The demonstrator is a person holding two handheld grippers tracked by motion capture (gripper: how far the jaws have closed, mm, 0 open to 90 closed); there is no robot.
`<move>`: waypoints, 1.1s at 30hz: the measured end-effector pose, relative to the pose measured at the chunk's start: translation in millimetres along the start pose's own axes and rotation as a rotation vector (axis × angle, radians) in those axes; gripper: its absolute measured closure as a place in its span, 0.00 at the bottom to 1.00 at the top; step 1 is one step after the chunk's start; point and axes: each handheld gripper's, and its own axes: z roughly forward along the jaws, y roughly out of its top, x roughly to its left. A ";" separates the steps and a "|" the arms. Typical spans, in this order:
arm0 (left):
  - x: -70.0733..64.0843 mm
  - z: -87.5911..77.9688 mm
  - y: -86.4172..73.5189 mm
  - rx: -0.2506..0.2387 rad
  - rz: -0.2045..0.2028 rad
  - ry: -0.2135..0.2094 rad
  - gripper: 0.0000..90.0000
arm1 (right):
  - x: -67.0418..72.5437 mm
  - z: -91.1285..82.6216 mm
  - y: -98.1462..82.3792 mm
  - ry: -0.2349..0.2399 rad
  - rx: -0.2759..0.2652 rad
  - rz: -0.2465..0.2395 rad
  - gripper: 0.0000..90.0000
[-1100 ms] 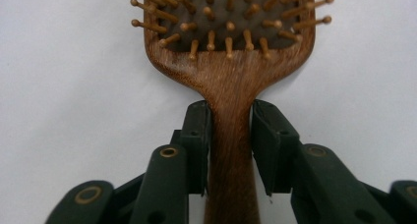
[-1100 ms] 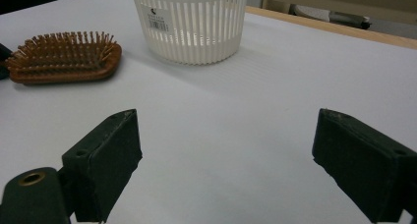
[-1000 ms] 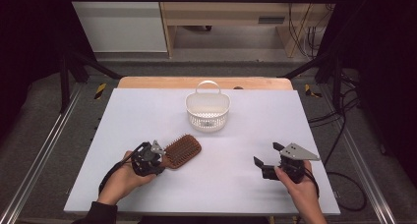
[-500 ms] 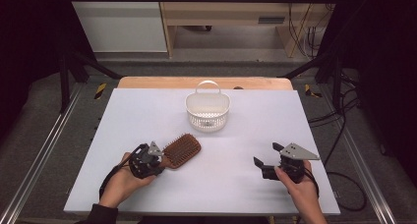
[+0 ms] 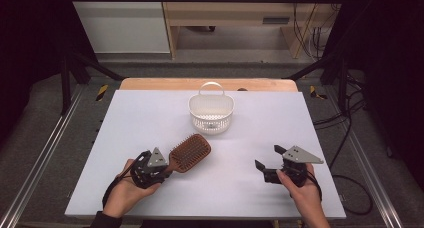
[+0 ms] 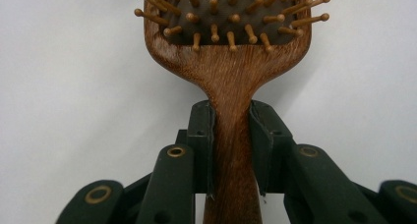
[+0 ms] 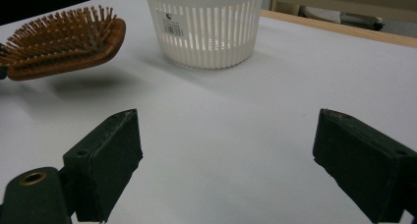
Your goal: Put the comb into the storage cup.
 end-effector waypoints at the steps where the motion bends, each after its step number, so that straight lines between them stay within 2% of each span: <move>1: -1.2 0.1 1.0 -0.015 0.001 0.000 0.80 | 2.3 1.7 0.3 0.005 0.000 -0.001 0.13; 7: -10.0 -0.2 6.5 -0.092 0.016 0.020 0.80 | 17.7 8.5 5.3 0.053 -0.039 0.025 0.12; 8: -11.1 -0.2 6.8 -0.108 0.013 0.023 0.80 | 22.4 10.2 7.2 0.069 -0.054 0.048 0.12; 12: -13.1 -1.3 8.1 -0.164 0.015 0.042 0.80 | 28.3 13.1 10.3 0.084 -0.081 0.070 0.12; 13: -13.5 -1.5 8.5 -0.178 0.015 0.045 0.80 | 31.6 16.4 12.4 0.108 -0.100 0.106 0.12; 14: -13.5 -2.0 8.8 -0.190 0.015 0.048 0.80 | 31.6 16.4 12.4 0.108 -0.100 0.106 0.12; 16: -13.5 -2.2 9.2 -0.215 0.006 0.049 0.80 | 35.0 20.8 14.8 0.130 -0.121 0.135 0.12; 21: -15.2 -3.1 10.1 -0.277 -0.008 0.055 0.80 | 46.2 31.8 17.8 0.191 -0.123 0.154 0.11; 26: -20.1 -6.2 12.8 -0.348 -0.011 0.062 0.80 | 54.7 36.6 25.1 0.253 -0.150 0.200 0.08; 28: -21.9 -7.2 13.2 -0.371 -0.009 0.067 0.80 | 57.8 39.0 29.5 0.270 -0.156 0.203 0.08; 31: -22.2 -5.9 13.5 -0.375 0.006 0.065 0.80 | 64.9 43.5 37.7 0.291 -0.162 0.210 0.08; 33: -21.5 -3.4 13.6 -0.380 0.001 0.065 0.80 | 71.1 49.6 42.5 0.295 -0.153 0.209 0.10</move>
